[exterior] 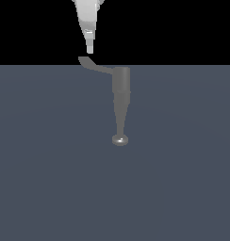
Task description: Turn on the faucet by rotating a designated handle.
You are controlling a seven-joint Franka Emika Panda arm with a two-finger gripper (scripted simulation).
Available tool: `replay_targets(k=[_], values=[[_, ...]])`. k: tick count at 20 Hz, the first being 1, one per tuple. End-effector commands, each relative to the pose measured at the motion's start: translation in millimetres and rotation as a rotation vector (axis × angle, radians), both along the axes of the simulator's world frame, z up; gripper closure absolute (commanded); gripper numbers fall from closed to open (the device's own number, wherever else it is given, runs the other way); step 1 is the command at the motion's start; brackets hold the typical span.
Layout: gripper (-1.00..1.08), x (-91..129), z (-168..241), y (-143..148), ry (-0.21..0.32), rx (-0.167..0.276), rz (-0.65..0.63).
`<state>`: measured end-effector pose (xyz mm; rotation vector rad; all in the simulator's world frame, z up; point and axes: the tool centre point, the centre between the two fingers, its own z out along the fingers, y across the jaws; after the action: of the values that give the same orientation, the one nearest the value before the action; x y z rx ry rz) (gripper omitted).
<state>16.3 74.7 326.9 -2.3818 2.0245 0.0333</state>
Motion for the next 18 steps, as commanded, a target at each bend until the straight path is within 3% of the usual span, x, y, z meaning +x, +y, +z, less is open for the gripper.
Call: replay_targets(k=[1,9,18], values=[[1.08,6.5,-8.1,3.3,-0.001,-0.007,-0.047],[1.08,18.1,-24.3,9.7,-0.004,-0.023,-0.135],[1.08,19.9,-27.1,10.9,-0.004,-0.026,-0.149]])
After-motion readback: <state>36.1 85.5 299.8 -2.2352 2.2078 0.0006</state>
